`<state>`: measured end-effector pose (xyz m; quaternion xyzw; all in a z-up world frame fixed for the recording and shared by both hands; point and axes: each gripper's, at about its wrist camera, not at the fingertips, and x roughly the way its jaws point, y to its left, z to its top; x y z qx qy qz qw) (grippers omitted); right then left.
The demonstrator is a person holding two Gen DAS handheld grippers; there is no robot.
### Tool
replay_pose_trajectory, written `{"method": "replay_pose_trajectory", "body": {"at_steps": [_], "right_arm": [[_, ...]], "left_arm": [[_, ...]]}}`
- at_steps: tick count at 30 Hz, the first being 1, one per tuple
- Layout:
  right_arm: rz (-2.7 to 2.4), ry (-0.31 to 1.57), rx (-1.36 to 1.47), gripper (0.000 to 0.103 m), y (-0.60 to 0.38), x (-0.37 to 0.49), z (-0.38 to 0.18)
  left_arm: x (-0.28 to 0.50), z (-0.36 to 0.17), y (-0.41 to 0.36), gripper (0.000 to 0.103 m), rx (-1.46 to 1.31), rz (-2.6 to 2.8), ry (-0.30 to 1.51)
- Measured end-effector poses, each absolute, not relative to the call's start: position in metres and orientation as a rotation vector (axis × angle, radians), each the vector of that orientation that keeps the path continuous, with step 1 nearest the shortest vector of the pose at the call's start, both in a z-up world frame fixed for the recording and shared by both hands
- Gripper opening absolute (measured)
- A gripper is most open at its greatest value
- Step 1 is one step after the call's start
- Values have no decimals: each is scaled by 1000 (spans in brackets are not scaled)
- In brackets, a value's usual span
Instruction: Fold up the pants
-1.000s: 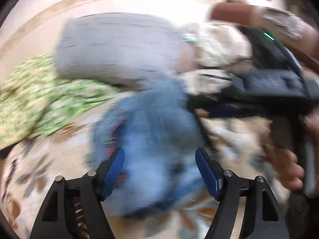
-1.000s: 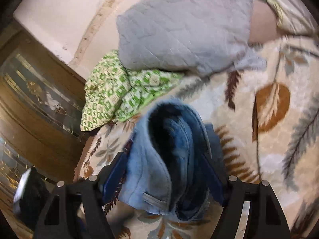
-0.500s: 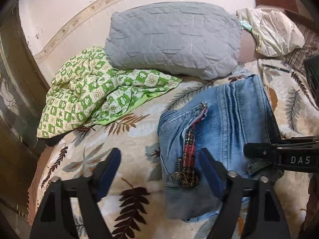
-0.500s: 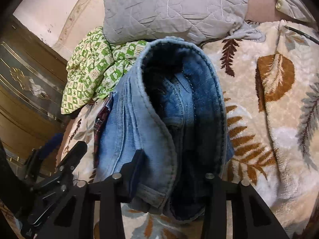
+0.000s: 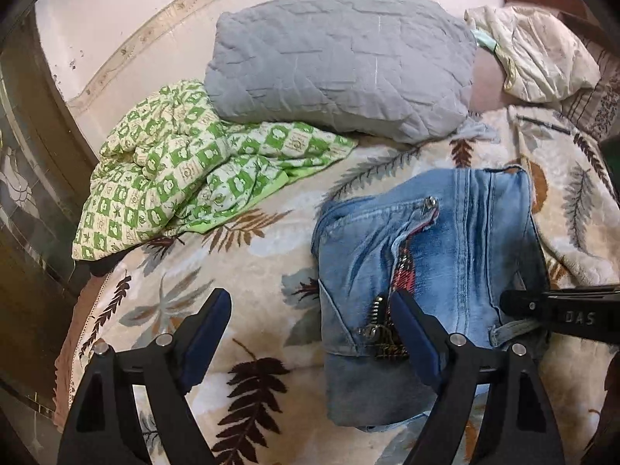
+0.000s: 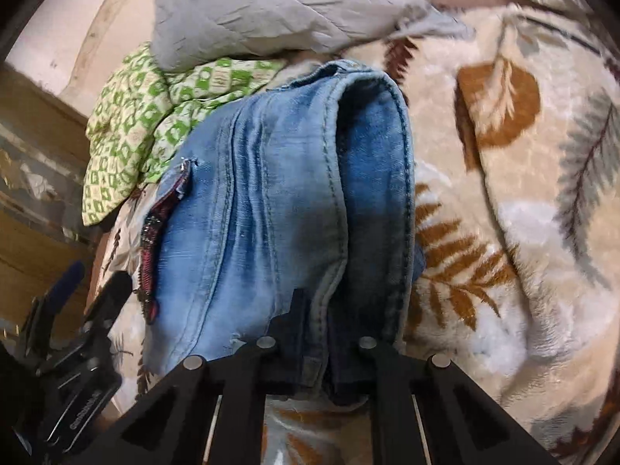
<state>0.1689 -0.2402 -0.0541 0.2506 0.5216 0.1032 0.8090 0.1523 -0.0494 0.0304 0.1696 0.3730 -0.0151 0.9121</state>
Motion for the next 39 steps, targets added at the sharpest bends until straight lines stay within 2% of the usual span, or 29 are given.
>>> {"method": "replay_pose_trajectory", "body": {"at_steps": [7, 15, 18, 20, 21, 28, 36, 38, 39], "right_arm": [[190, 1118, 500, 12, -237, 158, -54], [217, 1076, 493, 16, -233, 142, -37], [204, 1095, 505, 31, -234, 143, -39], [217, 1086, 547, 65, -239, 143, -37], [220, 1068, 565, 69, -241, 142, -34], [238, 1053, 609, 69, -247, 140, -32], [219, 1060, 501, 69, -235, 140, -29], [217, 1100, 463, 56, -230, 146, -38], [222, 1120, 462, 55, -229, 147, -43]], "left_arm": [[152, 31, -53, 85, 338, -45, 768], [150, 33, -53, 85, 337, -45, 760], [149, 32, -53, 85, 344, -42, 757], [149, 33, -53, 85, 347, -37, 751], [149, 33, -53, 85, 348, -36, 748], [151, 36, -49, 85, 319, -34, 747], [150, 40, -47, 85, 295, -40, 739], [151, 37, -47, 85, 301, -32, 741], [151, 36, -47, 85, 301, -35, 743]]}}
